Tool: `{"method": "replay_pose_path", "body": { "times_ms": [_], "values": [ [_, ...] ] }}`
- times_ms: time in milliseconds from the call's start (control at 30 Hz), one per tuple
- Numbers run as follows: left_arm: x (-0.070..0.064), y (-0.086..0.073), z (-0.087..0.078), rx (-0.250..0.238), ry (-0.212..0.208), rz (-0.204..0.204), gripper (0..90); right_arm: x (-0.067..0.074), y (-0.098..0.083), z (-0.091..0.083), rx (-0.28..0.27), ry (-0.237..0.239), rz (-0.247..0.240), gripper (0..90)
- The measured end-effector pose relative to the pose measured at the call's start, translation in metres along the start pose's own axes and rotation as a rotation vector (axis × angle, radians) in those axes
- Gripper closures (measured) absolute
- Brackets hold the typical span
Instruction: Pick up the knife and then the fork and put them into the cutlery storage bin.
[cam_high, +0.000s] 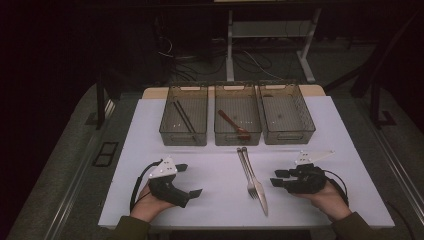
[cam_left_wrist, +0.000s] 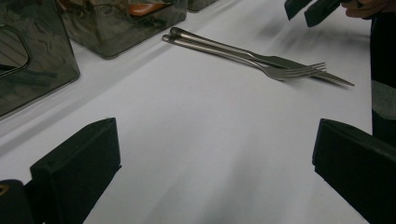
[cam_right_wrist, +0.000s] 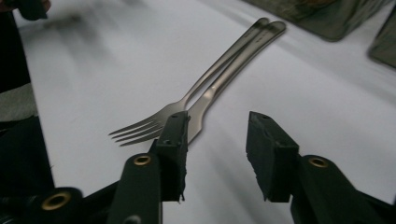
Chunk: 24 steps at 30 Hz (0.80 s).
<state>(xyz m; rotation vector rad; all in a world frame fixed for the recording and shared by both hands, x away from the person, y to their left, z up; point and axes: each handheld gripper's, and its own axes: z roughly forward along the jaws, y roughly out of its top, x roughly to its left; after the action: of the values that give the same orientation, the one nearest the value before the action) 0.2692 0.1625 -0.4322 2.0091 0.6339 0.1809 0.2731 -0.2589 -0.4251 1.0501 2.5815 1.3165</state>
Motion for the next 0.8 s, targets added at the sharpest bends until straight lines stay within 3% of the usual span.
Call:
{"method": "replay_pose_path", "body": {
  "times_ms": [467, 800],
  "values": [
    [0.0, 0.001, 0.002, 0.001, 0.0, -0.001, 0.1, 0.025, -0.005, 0.014, 0.084, 0.133, -0.095, 86.8],
    [0.0, 0.002, 0.005, 0.006, -0.008, 0.006, 0.1, 0.04, -0.012, 0.024, 0.146, 0.183, -0.144, 88.6]
  ]
}}
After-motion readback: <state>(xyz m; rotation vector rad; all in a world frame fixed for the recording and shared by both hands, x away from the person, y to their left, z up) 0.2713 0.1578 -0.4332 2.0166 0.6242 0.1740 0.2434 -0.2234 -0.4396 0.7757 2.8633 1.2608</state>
